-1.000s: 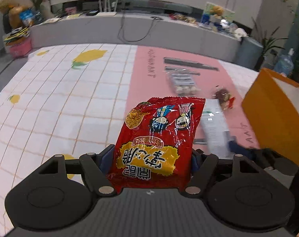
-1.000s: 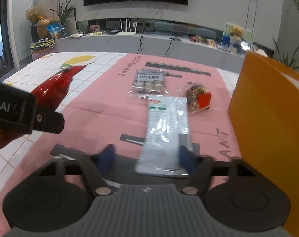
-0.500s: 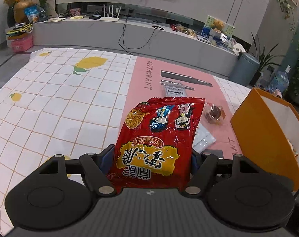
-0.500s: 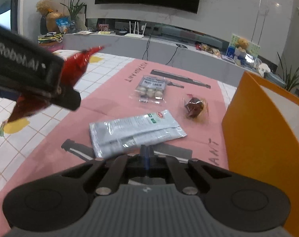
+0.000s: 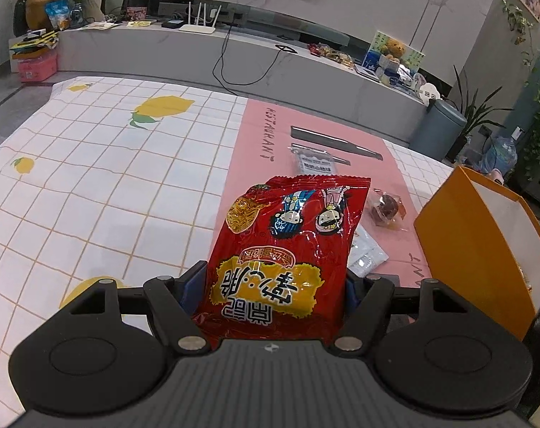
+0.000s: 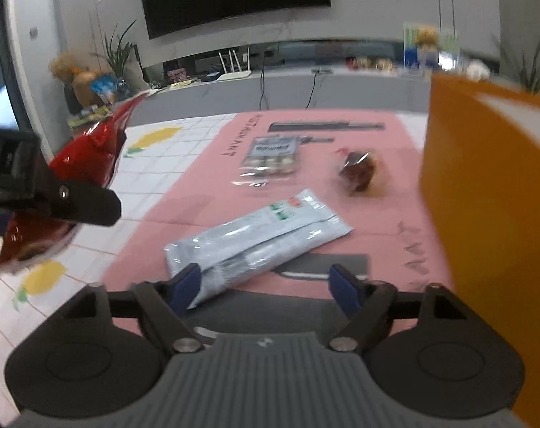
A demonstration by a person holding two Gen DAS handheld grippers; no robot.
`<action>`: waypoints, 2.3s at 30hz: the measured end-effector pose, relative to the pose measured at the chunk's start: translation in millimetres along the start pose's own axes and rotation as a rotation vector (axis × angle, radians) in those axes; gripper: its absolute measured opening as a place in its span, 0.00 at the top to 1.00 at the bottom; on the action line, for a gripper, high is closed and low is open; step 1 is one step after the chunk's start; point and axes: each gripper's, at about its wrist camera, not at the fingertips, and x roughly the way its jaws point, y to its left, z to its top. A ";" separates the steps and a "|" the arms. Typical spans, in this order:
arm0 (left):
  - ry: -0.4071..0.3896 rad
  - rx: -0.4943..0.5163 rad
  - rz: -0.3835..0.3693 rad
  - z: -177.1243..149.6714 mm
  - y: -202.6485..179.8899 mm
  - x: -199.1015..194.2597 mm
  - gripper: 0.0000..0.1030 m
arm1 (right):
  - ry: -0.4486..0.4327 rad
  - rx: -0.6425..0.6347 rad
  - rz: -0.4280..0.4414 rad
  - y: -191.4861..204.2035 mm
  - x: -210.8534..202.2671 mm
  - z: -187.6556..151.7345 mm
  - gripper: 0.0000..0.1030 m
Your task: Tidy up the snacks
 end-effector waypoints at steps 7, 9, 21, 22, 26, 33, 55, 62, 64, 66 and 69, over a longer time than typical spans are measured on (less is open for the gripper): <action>-0.021 -0.049 0.046 15.5 20.9 -5.0 0.20 | 0.029 0.045 -0.020 19.7 12.6 1.6 0.05; -0.021 -0.082 0.052 18.9 31.2 -5.8 0.20 | 0.027 0.007 -0.085 28.3 22.8 4.1 0.03; -0.025 -0.155 0.023 28.7 54.5 -13.1 0.20 | -0.014 0.110 -0.412 65.0 61.4 18.8 0.03; -0.012 -0.164 0.011 28.8 56.3 -10.8 0.20 | -0.016 0.087 -0.433 67.0 62.4 17.9 0.10; 0.051 -0.202 -0.077 29.2 62.2 -2.7 0.20 | -0.042 0.034 -0.407 66.9 56.3 16.4 0.38; 0.034 -0.179 -0.101 29.5 55.7 -5.9 0.20 | -0.012 -0.044 -0.301 42.2 35.7 10.9 0.49; 0.023 -0.083 -0.091 24.0 20.5 9.4 0.21 | -0.053 -0.032 0.011 -1.6 -35.6 5.8 0.54; -0.029 -0.034 -0.053 28.3 3.7 -0.1 0.21 | -0.159 0.003 0.071 -3.2 -84.3 31.8 0.54; -0.037 -0.026 -0.057 30.2 -2.5 -4.4 0.21 | -0.196 0.022 0.081 -7.2 -102.6 42.5 0.54; -0.055 -0.020 -0.060 32.9 -8.7 -10.0 0.21 | -0.232 0.055 0.088 -14.2 -121.2 53.7 0.54; -0.086 0.003 -0.075 36.9 -23.9 -20.3 0.21 | -0.281 0.118 0.067 -30.4 -147.5 69.9 0.54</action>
